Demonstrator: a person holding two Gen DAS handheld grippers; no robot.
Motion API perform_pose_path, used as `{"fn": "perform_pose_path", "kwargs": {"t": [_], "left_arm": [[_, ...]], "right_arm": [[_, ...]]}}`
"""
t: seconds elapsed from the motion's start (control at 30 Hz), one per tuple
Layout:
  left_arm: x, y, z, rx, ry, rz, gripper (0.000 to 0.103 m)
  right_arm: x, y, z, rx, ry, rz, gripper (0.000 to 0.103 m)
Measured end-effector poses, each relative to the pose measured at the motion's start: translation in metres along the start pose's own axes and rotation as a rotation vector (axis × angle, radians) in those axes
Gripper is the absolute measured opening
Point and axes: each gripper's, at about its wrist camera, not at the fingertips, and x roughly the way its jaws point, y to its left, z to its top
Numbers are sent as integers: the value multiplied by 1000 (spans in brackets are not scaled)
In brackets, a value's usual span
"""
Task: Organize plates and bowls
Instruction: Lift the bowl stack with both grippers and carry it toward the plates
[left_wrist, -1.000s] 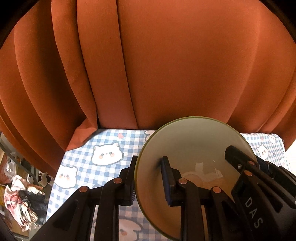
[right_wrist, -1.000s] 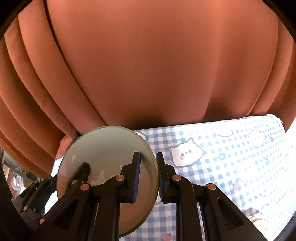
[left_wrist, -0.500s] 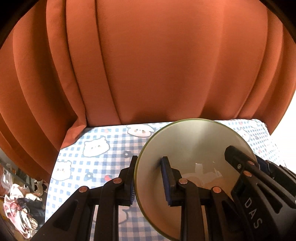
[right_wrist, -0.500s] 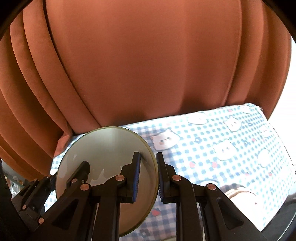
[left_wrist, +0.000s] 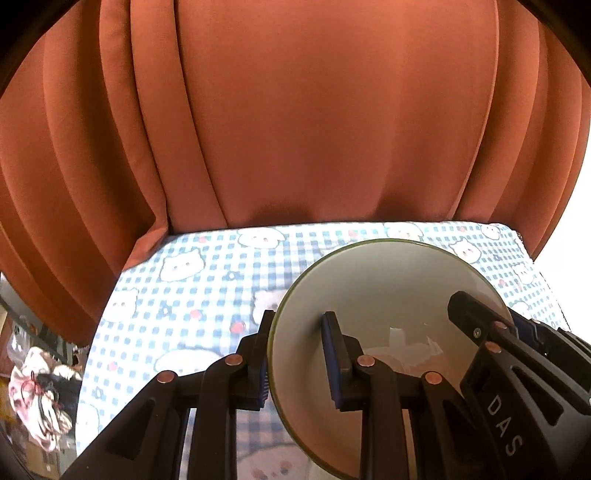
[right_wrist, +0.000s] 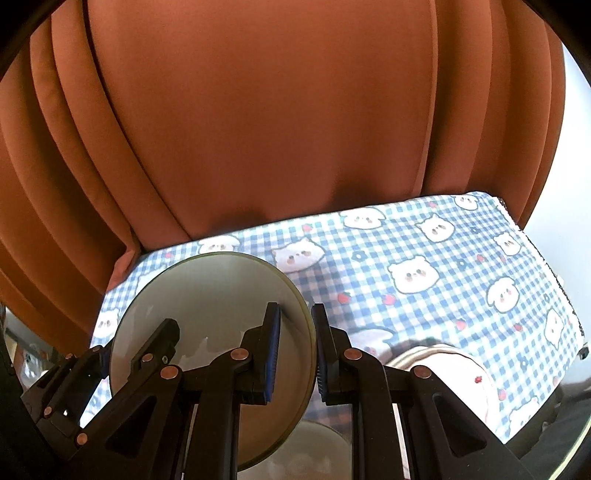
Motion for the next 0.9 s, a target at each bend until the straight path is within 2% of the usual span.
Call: {"fn": "perform_pose_path", "kwargs": {"t": [0.47,0.9], "left_arm": [[-14,-33,-67,-81,70,81,24],[-7,-28,-108,-155,154,127,25]], "right_arm": [[-6,-45,-55,-91,79,86,21],[5,-42,-88,-194,164,130,20]]}}
